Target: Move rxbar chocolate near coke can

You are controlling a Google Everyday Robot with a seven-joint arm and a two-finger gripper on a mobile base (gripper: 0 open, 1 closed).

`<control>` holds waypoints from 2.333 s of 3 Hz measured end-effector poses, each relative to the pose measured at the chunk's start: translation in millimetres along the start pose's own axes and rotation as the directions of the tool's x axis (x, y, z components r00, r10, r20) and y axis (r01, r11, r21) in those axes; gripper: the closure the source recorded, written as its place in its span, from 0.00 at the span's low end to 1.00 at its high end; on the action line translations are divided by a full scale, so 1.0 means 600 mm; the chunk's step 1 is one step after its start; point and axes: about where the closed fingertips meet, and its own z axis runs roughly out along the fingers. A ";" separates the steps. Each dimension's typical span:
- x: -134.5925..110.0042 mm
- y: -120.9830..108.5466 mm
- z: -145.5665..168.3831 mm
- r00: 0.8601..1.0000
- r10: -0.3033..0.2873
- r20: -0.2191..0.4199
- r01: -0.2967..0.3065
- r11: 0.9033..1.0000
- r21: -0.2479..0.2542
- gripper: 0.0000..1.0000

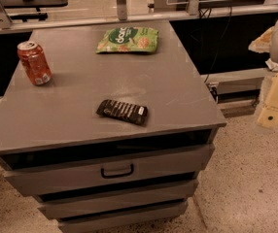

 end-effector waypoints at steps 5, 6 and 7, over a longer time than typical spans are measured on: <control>-0.222 -0.023 0.229 0.937 0.019 0.348 0.017 0.995 -0.102 0.00; -0.273 -0.024 0.276 0.922 0.027 0.386 0.026 0.991 -0.132 0.00; -0.306 -0.019 0.310 0.913 0.034 0.406 0.032 0.988 -0.154 0.00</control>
Offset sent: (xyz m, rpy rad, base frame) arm 0.0283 0.0489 -0.0570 0.1917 0.0117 0.0475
